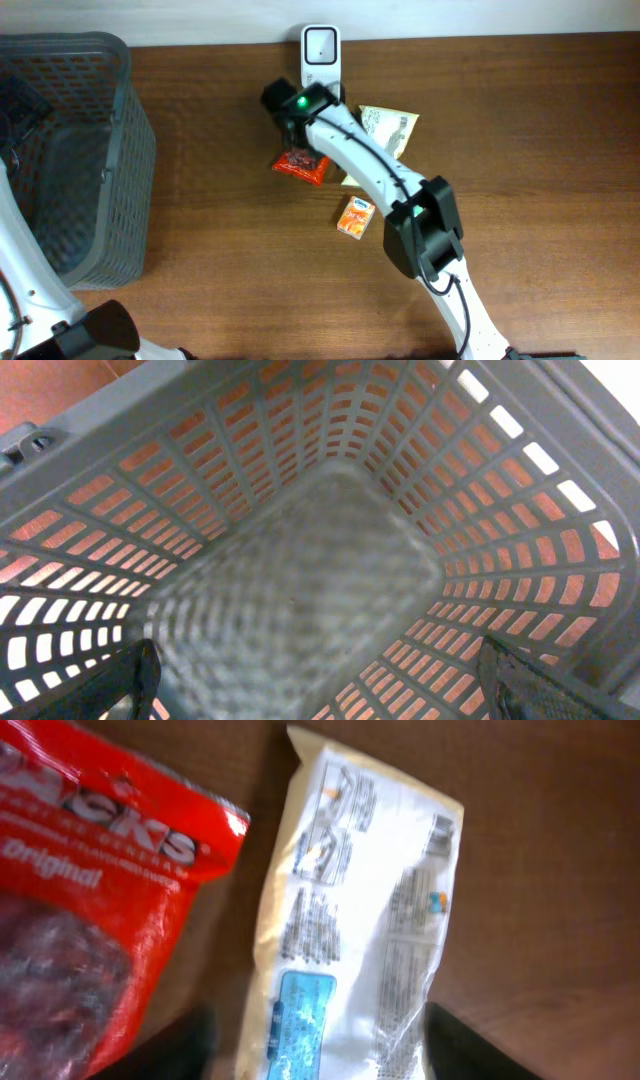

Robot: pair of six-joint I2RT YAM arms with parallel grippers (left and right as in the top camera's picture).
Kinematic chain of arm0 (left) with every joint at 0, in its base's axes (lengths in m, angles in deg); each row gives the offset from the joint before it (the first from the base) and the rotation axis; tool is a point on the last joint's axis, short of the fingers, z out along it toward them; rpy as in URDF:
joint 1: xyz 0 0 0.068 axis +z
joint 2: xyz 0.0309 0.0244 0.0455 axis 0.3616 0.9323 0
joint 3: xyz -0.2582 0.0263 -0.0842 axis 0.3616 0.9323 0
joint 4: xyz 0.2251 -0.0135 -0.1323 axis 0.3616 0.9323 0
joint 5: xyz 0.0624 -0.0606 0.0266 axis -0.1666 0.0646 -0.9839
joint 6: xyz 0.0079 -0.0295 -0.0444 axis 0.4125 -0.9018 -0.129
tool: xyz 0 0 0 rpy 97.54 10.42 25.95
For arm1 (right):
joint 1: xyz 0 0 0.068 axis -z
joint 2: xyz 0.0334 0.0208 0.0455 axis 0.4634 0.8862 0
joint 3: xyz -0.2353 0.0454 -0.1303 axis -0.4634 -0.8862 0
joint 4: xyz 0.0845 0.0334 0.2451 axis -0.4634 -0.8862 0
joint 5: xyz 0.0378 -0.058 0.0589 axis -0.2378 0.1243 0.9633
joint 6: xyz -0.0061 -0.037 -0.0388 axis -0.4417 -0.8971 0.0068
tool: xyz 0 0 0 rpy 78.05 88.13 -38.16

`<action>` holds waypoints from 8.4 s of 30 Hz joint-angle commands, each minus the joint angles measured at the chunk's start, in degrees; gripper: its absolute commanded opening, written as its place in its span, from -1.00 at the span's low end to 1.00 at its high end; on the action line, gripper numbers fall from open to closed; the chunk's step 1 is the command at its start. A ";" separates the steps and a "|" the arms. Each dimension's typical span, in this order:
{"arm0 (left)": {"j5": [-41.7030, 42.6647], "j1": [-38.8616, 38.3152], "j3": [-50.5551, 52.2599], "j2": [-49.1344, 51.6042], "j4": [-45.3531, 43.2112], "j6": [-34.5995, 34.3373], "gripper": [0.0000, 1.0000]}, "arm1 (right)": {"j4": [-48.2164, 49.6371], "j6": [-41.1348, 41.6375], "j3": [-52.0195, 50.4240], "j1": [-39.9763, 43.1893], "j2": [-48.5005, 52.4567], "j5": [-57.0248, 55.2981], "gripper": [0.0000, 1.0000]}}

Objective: Scan the item barcode

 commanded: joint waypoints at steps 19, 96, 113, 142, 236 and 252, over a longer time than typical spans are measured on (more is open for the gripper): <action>-0.20 0.42 -0.24 0.13 0.04 -0.55 0.98 | 13.22 -11.50 -21.00 6.38 0.33 7.56 -0.35; -0.20 0.42 -0.24 0.13 0.04 -0.55 0.98 | 33.44 -20.15 -0.09 10.29 -1.88 18.18 -0.92; -0.20 0.42 -0.24 0.13 0.04 -0.55 0.98 | 6.64 -10.64 0.39 54.07 -12.00 18.05 -0.92; -0.20 0.42 -0.24 0.13 0.04 -0.55 0.98 | 14.21 -28.79 -14.16 44.15 -11.47 63.98 0.97; -0.20 0.42 -0.24 0.13 0.04 -0.55 0.98 | 5.35 -6.60 -5.95 17.05 -0.85 36.92 0.54; -0.20 0.42 -0.24 0.13 0.04 -0.55 0.98 | 11.23 -13.00 -4.87 17.03 -0.85 38.88 -0.92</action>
